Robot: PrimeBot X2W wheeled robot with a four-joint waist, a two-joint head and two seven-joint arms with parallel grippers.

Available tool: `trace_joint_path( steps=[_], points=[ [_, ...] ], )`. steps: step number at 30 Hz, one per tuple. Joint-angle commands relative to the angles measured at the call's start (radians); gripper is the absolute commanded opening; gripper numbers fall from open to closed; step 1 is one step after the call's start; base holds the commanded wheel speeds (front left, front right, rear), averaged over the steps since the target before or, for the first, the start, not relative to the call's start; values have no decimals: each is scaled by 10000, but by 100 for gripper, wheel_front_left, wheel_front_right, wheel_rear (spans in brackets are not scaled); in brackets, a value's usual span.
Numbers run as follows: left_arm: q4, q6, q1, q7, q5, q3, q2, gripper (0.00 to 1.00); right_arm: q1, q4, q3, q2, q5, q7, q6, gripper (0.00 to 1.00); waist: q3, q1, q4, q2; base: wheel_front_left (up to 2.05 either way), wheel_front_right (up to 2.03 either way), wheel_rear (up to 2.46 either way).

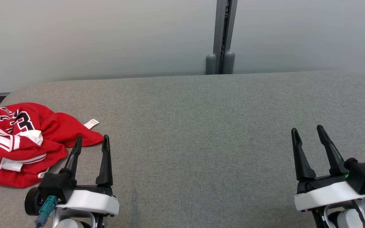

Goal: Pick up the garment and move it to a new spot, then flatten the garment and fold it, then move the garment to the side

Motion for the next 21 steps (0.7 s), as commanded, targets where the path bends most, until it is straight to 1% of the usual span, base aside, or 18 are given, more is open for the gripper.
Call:
trace_joint_path(
  steps=[1,8,21],
  points=[
    [-74,68,63,-94,198,-8,46,100,69,-97,-38,-24,-211,-108,43,100,0,-1,-2,0,0,0,0],
    [-121,109,117,-192,590,-74,52,100,124,-188,-49,10,-594,-211,36,100,37,-1,-5,0,0,0,0],
    [-80,159,130,-175,499,-102,50,100,127,-177,-118,59,-596,-196,36,100,69,-1,2,0,0,0,0]
  ],
)
